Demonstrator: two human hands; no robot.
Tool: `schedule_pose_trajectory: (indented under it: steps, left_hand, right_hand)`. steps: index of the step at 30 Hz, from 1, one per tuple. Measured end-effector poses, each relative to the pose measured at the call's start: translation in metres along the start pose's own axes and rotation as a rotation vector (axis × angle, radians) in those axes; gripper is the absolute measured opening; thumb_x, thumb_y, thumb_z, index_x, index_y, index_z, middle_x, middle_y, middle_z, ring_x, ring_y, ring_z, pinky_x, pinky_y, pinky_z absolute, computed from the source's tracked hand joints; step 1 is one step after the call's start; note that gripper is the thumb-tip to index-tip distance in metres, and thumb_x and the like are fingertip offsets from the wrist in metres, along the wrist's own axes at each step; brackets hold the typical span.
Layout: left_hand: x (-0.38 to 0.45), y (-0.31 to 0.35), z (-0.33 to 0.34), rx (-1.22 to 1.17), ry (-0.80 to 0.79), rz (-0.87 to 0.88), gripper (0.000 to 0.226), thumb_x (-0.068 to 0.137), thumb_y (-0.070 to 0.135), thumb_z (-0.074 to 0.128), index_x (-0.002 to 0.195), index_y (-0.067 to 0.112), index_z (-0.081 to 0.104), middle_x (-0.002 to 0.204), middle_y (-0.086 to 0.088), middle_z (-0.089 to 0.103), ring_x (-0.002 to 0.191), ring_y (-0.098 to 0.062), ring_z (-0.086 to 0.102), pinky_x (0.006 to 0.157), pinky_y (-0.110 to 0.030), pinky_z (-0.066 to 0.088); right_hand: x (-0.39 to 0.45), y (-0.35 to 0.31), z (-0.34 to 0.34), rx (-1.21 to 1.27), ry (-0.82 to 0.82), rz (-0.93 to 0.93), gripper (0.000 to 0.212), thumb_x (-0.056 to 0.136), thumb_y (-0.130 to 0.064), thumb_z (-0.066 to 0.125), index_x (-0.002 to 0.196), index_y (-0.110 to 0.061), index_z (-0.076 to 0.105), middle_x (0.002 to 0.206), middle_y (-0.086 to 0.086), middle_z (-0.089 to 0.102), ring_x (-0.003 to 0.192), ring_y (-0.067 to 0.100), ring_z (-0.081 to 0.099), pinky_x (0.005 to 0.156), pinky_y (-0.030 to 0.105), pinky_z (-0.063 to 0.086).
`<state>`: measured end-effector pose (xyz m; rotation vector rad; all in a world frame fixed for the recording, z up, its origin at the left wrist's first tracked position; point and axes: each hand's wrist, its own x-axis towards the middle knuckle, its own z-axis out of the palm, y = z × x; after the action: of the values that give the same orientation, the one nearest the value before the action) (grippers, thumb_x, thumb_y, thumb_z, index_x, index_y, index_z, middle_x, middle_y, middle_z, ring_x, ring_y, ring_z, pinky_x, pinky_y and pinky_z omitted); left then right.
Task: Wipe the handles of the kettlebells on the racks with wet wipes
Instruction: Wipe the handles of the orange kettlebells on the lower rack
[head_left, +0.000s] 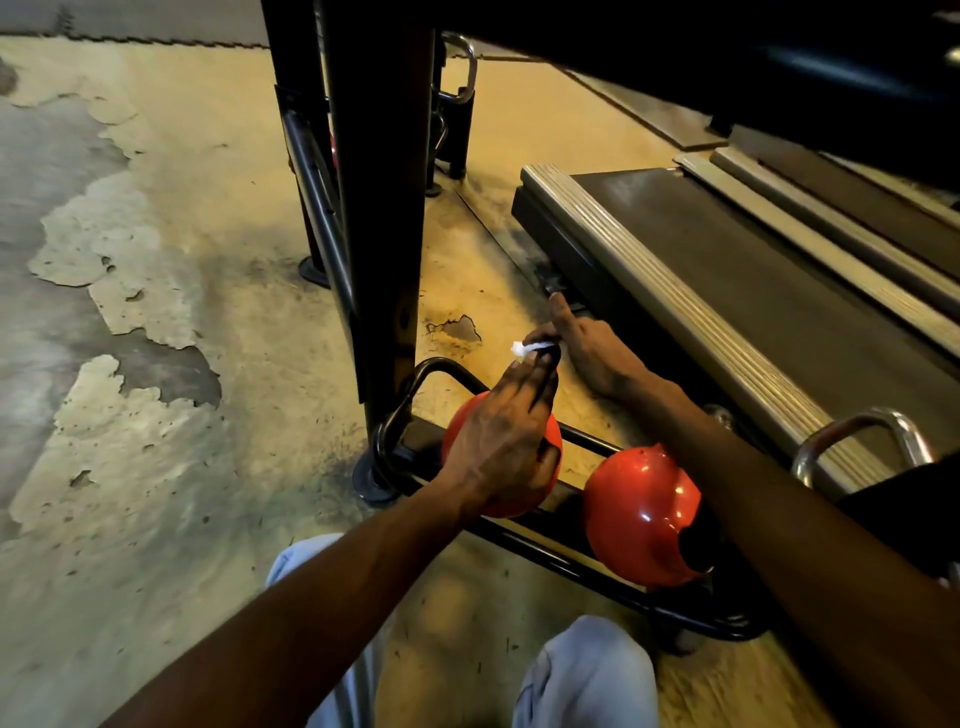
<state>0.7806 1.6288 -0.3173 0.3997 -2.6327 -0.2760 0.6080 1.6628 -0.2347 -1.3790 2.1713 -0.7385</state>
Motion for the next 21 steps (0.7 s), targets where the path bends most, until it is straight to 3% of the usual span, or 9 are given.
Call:
schedule_pose_trajectory:
  steps: [3, 5, 8, 11, 13, 15, 18, 21]
  left_hand:
    - [-0.001, 0.003, -0.005, -0.008, -0.003, -0.014, 0.095, 0.092, 0.043, 0.061, 0.164, 0.001, 0.015, 0.172, -0.019, 0.017, 0.159, -0.031, 0.014, 0.126, -0.035, 0.01]
    - [-0.001, 0.006, -0.008, -0.011, -0.014, -0.011, 0.096, 0.093, 0.043, 0.06, 0.164, 0.001, 0.012, 0.173, -0.018, 0.012, 0.16, -0.031, 0.008, 0.127, -0.035, 0.006]
    - [-0.018, 0.003, -0.01, -0.036, -0.035, 0.025, 0.091, 0.09, 0.034, 0.061, 0.162, -0.003, 0.019, 0.171, -0.022, 0.017, 0.16, -0.033, 0.012, 0.131, -0.047, 0.018]
    - [-0.05, -0.006, -0.01, -0.059, -0.018, 0.093, 0.083, 0.09, 0.028, 0.06, 0.16, -0.003, 0.029, 0.169, -0.022, 0.022, 0.16, -0.034, 0.015, 0.13, -0.049, 0.02]
    - [-0.066, -0.011, -0.013, -0.032, 0.008, 0.164, 0.079, 0.093, 0.029, 0.06, 0.159, -0.003, 0.031, 0.169, -0.022, 0.022, 0.161, -0.033, 0.014, 0.131, -0.047, 0.018]
    - [-0.07, -0.015, -0.014, -0.016, 0.017, 0.218, 0.075, 0.095, 0.031, 0.06, 0.158, -0.003, 0.035, 0.169, -0.022, 0.024, 0.16, -0.032, 0.016, 0.13, -0.048, 0.021]
    - [-0.071, -0.018, -0.017, -0.048, -0.003, 0.231, 0.072, 0.096, 0.03, 0.056, 0.158, -0.002, 0.036, 0.169, -0.021, 0.025, 0.16, -0.032, 0.018, 0.127, -0.051, 0.028]
    - [-0.073, -0.021, -0.017, -0.028, 0.019, 0.263, 0.078, 0.089, 0.032, 0.067, 0.154, -0.004, 0.042, 0.164, -0.025, 0.034, 0.156, -0.038, 0.025, 0.128, -0.05, 0.025]
  right_hand:
    - [-0.004, -0.003, 0.002, 0.038, 0.012, -0.004, 0.089, 0.104, -0.069, 0.006, 0.104, -0.025, 0.083, 0.121, 0.003, 0.074, 0.115, 0.017, 0.062, 0.103, 0.035, 0.032]
    - [-0.007, -0.007, 0.002, 0.032, 0.016, -0.003, 0.091, 0.103, -0.069, 0.005, 0.107, -0.023, 0.083, 0.121, 0.0, 0.074, 0.114, 0.014, 0.062, 0.101, 0.032, 0.033]
    - [-0.01, -0.007, 0.004, -0.118, -0.006, -0.006, 0.091, 0.102, -0.073, 0.007, 0.123, -0.019, 0.076, 0.129, 0.003, 0.07, 0.116, 0.017, 0.062, 0.1, 0.032, 0.04]
    - [-0.019, -0.013, 0.01, -0.246, -0.088, -0.119, 0.086, 0.104, -0.07, 0.01, 0.117, -0.017, 0.076, 0.121, 0.004, 0.073, 0.114, 0.021, 0.065, 0.095, 0.032, 0.045]
    - [-0.026, -0.022, 0.013, -0.347, -0.187, -0.196, 0.077, 0.11, -0.06, 0.016, 0.112, -0.014, 0.077, 0.116, 0.007, 0.073, 0.117, 0.019, 0.062, 0.101, 0.023, 0.038]
    - [-0.029, -0.022, 0.014, -0.45, -0.208, -0.285, 0.073, 0.111, -0.056, 0.017, 0.11, -0.012, 0.075, 0.114, 0.008, 0.073, 0.119, 0.018, 0.061, 0.119, 0.017, 0.021]
    - [-0.028, -0.014, 0.011, -0.581, -0.098, -0.376, 0.071, 0.111, -0.058, 0.014, 0.109, -0.017, 0.072, 0.112, -0.001, 0.07, 0.112, 0.013, 0.065, 0.129, 0.046, 0.017]
    - [-0.04, -0.015, 0.018, -0.693, -0.151, -0.553, 0.056, 0.113, -0.052, 0.023, 0.118, -0.02, 0.069, 0.12, -0.003, 0.069, 0.12, 0.012, 0.062, 0.127, 0.048, 0.022]
